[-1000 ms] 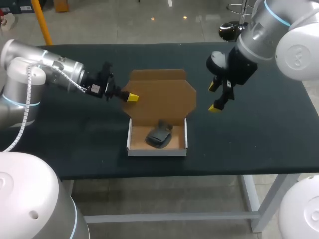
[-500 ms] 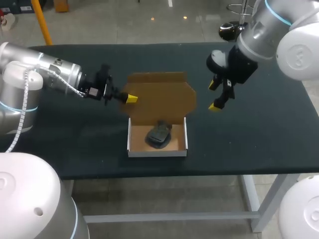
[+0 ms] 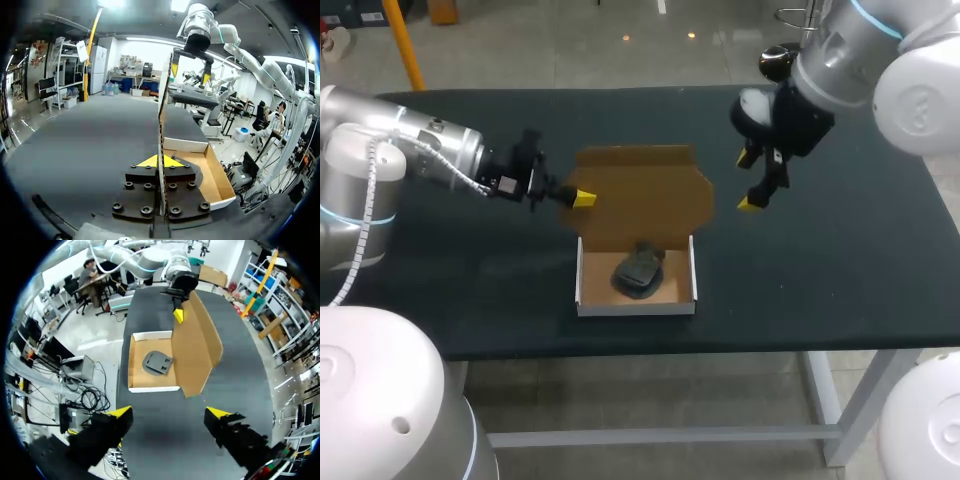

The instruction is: Assemble the packaging by folding the flat box into shape, placing the metal phone stand inside, and closing the box properly

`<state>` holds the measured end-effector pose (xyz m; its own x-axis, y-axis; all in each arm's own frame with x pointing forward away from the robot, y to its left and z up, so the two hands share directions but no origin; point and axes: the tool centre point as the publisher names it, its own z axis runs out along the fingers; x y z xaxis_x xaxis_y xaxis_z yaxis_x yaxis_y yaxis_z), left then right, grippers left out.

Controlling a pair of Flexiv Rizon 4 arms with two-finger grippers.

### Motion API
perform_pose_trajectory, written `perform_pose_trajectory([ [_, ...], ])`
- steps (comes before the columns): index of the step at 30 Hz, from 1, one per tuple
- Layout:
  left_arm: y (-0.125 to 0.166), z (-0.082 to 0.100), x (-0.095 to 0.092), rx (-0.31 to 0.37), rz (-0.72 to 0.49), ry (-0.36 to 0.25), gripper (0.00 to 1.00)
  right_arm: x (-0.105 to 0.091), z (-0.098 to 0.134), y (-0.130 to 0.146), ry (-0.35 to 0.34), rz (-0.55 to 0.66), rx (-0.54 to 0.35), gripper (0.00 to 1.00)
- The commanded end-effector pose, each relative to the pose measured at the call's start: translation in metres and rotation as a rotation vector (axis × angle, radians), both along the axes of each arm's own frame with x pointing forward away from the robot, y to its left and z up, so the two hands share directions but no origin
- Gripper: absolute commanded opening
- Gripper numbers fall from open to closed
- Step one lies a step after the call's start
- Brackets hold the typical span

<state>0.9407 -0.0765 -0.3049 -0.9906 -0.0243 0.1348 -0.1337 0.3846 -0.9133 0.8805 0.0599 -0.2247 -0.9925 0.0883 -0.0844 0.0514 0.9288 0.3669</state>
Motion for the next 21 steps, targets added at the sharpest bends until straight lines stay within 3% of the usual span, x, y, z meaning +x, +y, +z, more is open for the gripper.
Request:
perform_pose_trajectory([
  [1,0.001,0.000,-0.003,-0.002,0.003,-0.022,0.00,0.003,0.008,0.006,0.007,0.006,-0.022,1.00],
  [12,0.004,0.005,-0.018,-0.016,0.025,-0.152,0.00,0.008,0.016,0.016,-0.006,0.026,-0.035,1.00],
  [21,-0.001,0.000,-0.024,0.020,0.042,-0.204,0.00,0.010,0.021,0.019,-0.012,0.034,-0.042,1.00],
])
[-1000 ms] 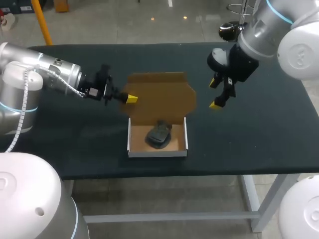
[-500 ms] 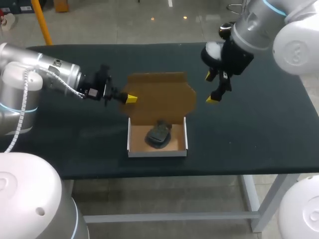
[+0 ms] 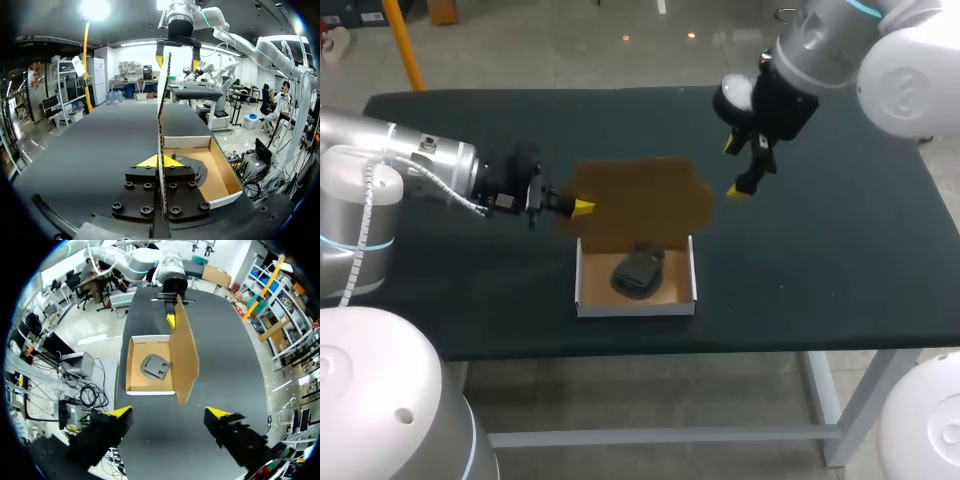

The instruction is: Assemble the packaging by folding the flat box into shape, placing the metal phone stand inside, and closing the box properly

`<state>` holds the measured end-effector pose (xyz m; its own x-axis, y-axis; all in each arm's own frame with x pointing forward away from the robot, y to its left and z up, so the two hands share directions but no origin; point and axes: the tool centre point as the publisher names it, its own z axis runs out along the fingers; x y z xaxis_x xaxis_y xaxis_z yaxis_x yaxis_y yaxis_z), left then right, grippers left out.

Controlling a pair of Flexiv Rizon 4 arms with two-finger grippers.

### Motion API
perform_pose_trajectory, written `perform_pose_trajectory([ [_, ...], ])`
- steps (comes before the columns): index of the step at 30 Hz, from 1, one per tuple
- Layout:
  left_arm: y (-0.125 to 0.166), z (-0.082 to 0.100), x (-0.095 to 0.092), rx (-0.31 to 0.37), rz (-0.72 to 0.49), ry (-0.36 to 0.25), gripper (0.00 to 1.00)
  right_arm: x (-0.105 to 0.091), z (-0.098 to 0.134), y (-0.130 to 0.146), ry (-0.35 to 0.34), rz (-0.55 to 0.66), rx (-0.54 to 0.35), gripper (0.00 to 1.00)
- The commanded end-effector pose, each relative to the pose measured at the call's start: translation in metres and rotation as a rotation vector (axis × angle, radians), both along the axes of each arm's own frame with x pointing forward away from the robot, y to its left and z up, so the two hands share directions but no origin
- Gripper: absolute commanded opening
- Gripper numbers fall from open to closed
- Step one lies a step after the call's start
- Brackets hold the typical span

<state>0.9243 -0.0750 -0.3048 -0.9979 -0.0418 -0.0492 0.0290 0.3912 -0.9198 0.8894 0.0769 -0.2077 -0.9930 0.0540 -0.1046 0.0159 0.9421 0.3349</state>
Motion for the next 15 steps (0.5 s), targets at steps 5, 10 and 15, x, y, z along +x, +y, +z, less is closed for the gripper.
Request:
perform_pose_trajectory([
  [5,-0.0041,-0.0022,-0.0108,0.029,0.025,-0.059,0.00,0.0018,0.0061,0.0032,0.002,0.008,-0.011,1.00],
  [10,-0.0024,-0.0034,-0.0124,0.025,0.035,-0.076,0.00,0.0036,0.0089,0.0062,0.000,0.015,-0.018,1.00],
  [15,0.0000,-0.0038,-0.0121,0.024,0.049,-0.082,0.00,0.0053,0.0119,0.0100,-0.002,0.024,-0.025,1.00],
])
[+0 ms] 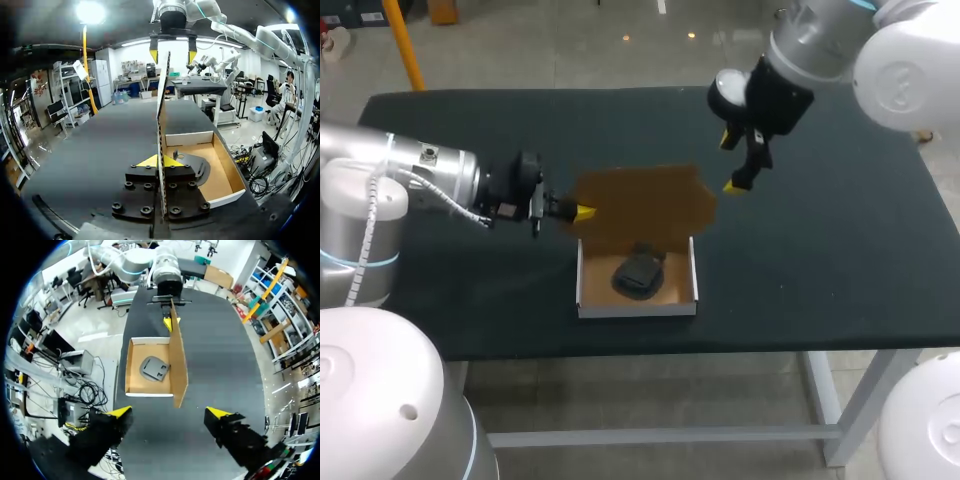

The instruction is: Assemble the packaging by folding the flat box into shape, placing the metal phone stand inside, and closing the box properly

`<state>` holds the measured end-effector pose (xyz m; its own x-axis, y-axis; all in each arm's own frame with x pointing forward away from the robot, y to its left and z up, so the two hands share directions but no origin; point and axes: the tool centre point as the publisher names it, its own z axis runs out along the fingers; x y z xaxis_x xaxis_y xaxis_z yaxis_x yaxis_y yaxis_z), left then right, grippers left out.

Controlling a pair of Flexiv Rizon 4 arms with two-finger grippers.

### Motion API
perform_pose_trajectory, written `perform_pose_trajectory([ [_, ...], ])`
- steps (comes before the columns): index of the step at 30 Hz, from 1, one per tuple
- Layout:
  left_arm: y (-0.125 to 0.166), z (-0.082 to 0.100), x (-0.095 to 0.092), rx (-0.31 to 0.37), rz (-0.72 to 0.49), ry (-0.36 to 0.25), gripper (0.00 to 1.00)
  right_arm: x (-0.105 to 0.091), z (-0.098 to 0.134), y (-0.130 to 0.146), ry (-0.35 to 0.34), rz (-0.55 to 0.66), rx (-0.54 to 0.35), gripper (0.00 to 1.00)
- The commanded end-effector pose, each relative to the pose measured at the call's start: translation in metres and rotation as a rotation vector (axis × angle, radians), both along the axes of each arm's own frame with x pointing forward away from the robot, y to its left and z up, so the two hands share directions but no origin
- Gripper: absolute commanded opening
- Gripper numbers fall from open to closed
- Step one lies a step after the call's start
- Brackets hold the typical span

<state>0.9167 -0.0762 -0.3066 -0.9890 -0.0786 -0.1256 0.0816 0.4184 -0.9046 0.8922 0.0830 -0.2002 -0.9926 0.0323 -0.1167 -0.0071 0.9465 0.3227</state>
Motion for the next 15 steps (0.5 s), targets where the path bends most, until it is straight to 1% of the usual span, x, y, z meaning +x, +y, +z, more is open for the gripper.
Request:
perform_pose_trajectory([
  [1,0.002,-0.002,-0.005,-0.004,0.010,-0.008,0.00,0.003,0.005,0.005,0.009,0.006,-0.013,1.00],
  [11,0.002,-0.002,-0.005,-0.004,0.010,-0.008,0.00,0.011,0.010,0.020,0.004,0.024,-0.035,1.00],
  [15,0.002,-0.002,-0.005,-0.004,0.010,-0.008,0.00,0.017,0.016,0.029,-0.006,0.022,-0.056,1.00],
])
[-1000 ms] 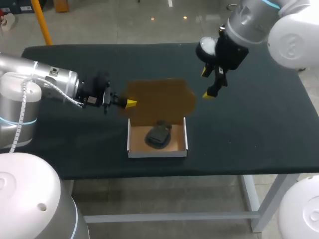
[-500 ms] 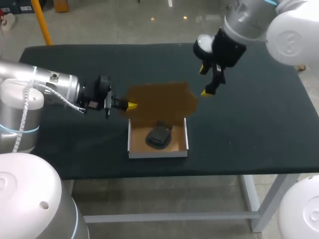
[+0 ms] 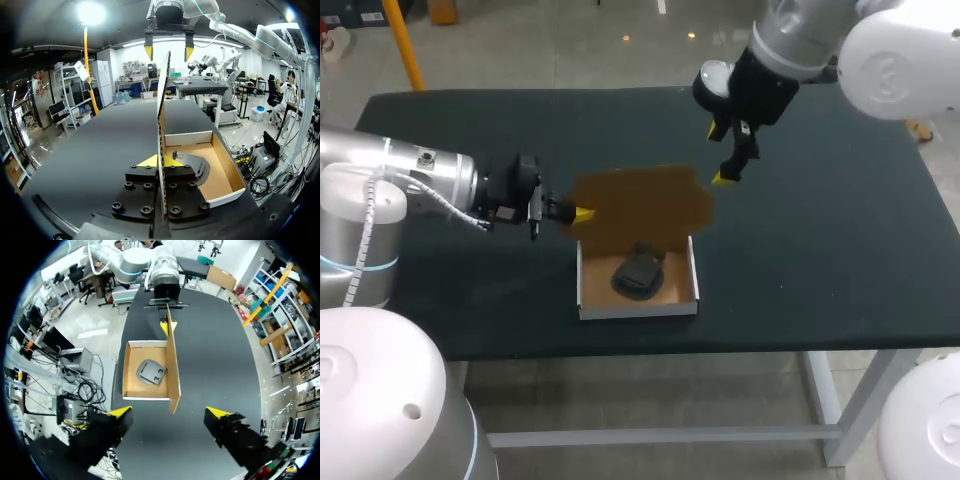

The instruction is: Assemble the packaging by folding the flat box into shape, placing the metal phone stand inside, and closing the box properly

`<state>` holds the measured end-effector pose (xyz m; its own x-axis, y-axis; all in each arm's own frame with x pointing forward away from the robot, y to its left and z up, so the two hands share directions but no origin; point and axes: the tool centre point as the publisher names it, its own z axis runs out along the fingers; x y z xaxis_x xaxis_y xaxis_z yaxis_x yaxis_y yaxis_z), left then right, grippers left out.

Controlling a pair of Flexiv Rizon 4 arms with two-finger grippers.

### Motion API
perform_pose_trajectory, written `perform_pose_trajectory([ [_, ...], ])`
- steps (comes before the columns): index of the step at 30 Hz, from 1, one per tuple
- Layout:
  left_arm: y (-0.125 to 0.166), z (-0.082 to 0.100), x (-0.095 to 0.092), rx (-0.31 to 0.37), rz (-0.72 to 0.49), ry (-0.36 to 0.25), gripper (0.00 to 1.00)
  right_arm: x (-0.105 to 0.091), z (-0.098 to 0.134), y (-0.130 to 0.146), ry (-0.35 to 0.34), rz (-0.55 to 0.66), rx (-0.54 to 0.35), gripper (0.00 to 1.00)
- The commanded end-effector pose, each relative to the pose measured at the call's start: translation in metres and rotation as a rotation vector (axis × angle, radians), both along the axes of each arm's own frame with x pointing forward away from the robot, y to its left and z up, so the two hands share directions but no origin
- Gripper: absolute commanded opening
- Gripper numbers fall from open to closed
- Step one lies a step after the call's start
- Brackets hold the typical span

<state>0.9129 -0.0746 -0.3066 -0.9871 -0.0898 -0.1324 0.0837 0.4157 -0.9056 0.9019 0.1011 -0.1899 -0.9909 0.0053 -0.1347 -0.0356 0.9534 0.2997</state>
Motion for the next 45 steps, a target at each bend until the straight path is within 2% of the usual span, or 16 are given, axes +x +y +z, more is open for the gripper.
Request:
perform_pose_trajectory([
  [1,0.000,-0.002,-0.001,0.000,-0.001,-0.001,0.00,0.009,0.008,0.014,0.011,-0.002,-0.038,1.00],
  [6,0.000,-0.002,-0.001,0.000,-0.001,-0.001,0.00,0.021,0.015,0.027,0.008,0.003,-0.086,1.00],
  [8,0.000,-0.002,-0.001,0.000,-0.001,-0.001,0.00,0.024,0.017,0.031,0.003,0.002,-0.097,0.82],
  [9,0.000,-0.002,-0.001,0.000,-0.001,-0.001,0.00,0.026,0.018,0.034,0.000,0.002,-0.104,0.77],
  [12,0.000,-0.002,-0.001,0.000,-0.001,-0.001,0.00,0.032,0.020,0.042,-0.006,0.013,-0.124,0.75],
  [15,0.000,-0.002,-0.001,0.000,-0.001,-0.001,0.00,0.038,0.019,0.050,-0.009,0.018,-0.147,0.60],
  [18,0.000,-0.002,-0.001,0.000,-0.001,-0.001,0.00,0.043,0.018,0.058,-0.007,0.025,-0.166,0.60],
  [20,0.000,-0.002,-0.001,0.000,-0.001,-0.001,0.00,0.047,0.016,0.064,-0.001,0.031,-0.180,0.50],
  [26,0.000,-0.002,-0.001,0.000,-0.001,-0.001,0.00,0.057,0.006,0.076,0.028,0.040,-0.210,0.52],
  [32,0.000,-0.002,-0.001,0.000,-0.001,-0.001,0.00,0.066,-0.002,0.086,0.044,0.055,-0.223,0.58],
  [38,0.000,-0.002,-0.001,0.000,-0.001,-0.001,0.00,0.070,-0.012,0.099,0.068,0.082,-0.238,0.55],
  [45,0.000,-0.002,-0.001,0.000,-0.001,-0.001,0.00,0.061,-0.019,0.106,0.085,0.115,-0.246,0.51],
])
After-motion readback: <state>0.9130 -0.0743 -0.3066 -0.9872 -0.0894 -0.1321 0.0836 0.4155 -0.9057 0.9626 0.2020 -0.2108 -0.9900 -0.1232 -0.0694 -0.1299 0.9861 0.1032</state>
